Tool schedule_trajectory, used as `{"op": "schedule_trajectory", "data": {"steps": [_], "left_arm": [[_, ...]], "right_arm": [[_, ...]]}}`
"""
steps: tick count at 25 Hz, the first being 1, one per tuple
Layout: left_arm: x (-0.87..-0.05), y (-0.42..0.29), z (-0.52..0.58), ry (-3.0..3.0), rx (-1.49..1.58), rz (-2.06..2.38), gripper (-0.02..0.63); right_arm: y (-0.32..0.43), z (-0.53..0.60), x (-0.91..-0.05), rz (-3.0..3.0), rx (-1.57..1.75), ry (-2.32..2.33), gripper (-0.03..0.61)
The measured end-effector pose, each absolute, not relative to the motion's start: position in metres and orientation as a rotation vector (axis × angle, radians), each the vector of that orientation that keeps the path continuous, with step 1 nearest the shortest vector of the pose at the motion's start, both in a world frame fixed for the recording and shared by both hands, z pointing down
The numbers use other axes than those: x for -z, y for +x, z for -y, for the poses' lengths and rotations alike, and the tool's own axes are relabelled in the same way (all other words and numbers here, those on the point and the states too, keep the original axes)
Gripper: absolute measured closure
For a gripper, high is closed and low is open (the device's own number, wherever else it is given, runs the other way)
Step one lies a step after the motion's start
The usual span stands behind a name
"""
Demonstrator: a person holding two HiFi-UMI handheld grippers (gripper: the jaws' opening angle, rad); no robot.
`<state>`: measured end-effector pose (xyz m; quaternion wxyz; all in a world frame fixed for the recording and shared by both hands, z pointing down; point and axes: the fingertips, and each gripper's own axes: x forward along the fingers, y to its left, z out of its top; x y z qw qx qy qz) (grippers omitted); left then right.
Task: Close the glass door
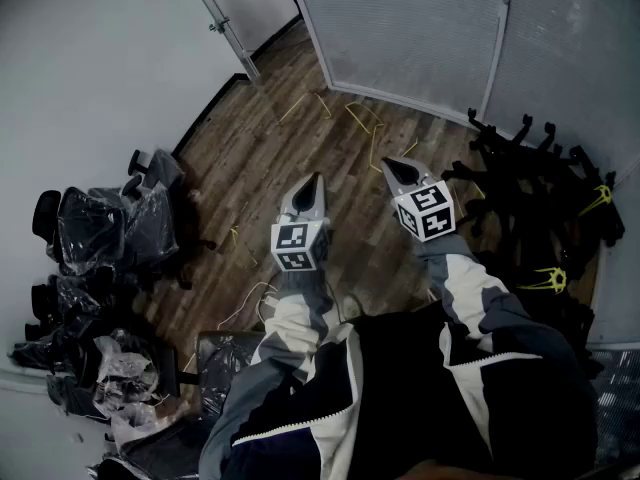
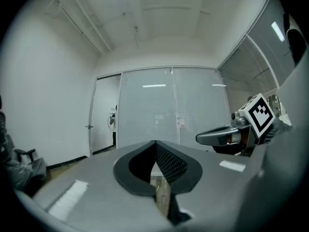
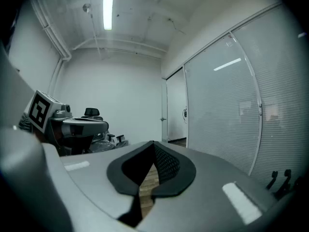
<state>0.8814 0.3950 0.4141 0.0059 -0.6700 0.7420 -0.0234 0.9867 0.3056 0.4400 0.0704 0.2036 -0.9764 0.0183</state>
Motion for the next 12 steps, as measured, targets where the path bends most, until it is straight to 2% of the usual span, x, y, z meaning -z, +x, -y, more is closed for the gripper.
{"op": "schedule_trajectory", "data": {"steps": [12], "left_arm": [[-0.4250, 0.8813, -0.3915, -2.102, 0.087, -2.343, 0.609]], "right_arm": [[0.9865, -0.3014, -0.4430, 2.930, -0.047, 0.625, 0.577]]}}
